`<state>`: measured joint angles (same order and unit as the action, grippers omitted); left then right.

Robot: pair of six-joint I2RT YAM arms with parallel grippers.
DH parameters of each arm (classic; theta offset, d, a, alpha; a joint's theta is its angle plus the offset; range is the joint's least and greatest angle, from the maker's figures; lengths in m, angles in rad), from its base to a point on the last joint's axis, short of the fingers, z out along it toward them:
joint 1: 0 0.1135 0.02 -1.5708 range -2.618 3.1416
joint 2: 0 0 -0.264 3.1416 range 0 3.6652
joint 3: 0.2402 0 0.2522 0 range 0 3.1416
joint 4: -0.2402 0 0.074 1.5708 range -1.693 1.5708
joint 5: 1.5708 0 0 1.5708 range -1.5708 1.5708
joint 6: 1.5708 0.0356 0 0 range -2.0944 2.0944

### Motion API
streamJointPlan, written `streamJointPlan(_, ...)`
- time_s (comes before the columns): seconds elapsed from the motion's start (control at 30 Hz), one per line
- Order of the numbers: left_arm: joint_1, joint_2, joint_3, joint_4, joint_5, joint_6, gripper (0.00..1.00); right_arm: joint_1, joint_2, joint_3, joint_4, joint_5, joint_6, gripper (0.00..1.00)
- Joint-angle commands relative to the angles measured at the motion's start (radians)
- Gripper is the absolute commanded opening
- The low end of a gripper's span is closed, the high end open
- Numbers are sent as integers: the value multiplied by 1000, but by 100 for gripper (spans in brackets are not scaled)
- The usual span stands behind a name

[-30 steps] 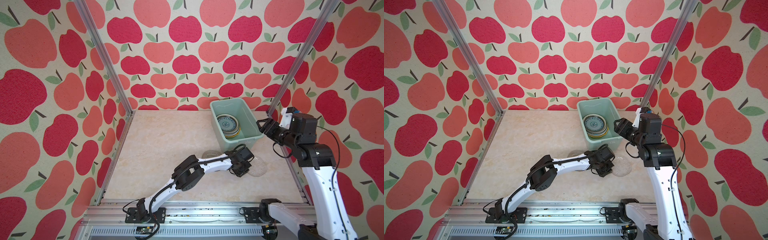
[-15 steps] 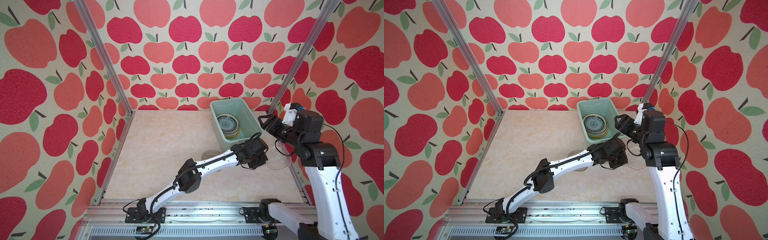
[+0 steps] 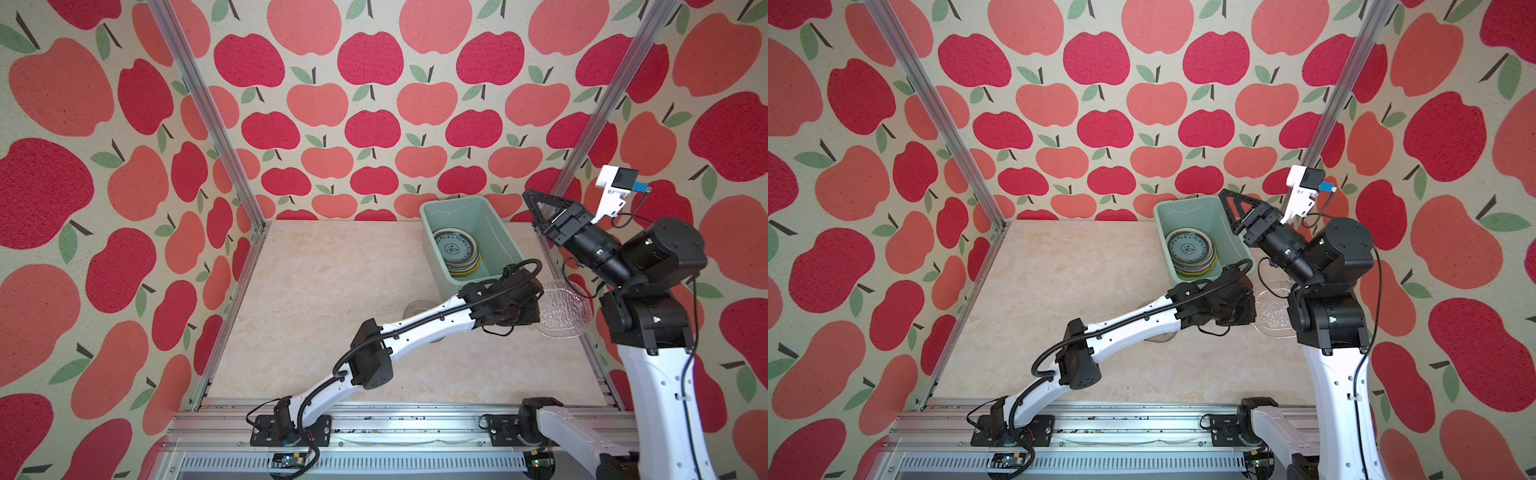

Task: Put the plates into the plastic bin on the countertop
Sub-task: 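Carry the clear plate toward the bin with the left while the right grips it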

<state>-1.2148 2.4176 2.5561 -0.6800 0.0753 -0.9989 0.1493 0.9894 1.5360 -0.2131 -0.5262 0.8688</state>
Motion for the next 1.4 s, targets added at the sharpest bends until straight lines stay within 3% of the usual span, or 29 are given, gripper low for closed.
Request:
streamJointPlan(0.0,23,-172,-1,-102,-162,136,0,-4,-21,58,57,-46,36,72)
streamJointPlan(0.1,48,-285,-89,-142,-244,168,0,-4,-17,122,-90,-40,-24,72)
streamJointPlan(0.27,100,-508,-401,-6,-293,168,0,-4,-27,176,-306,0,-138,71)
streamJointPlan(0.43,161,-734,-712,109,-312,93,0,-3,-25,212,-494,46,-241,70)
streamJointPlan(0.6,188,-914,-913,167,-345,36,0,-3,-3,200,-674,111,-301,65)
streamJointPlan(0.8,207,-1033,-1064,253,-333,-65,0,33,-52,-59,-527,50,-144,61)
streamJointPlan(0.93,226,-1075,-1145,328,-315,-140,0,120,-94,-219,-412,90,-57,62)
streamJointPlan(1.17,241,-1078,-1173,373,-302,-200,0,244,-92,-315,-339,166,-19,63)
streamJointPlan(1.37,236,-1058,-1168,381,-305,-226,0,309,-64,-340,-270,223,11,56)
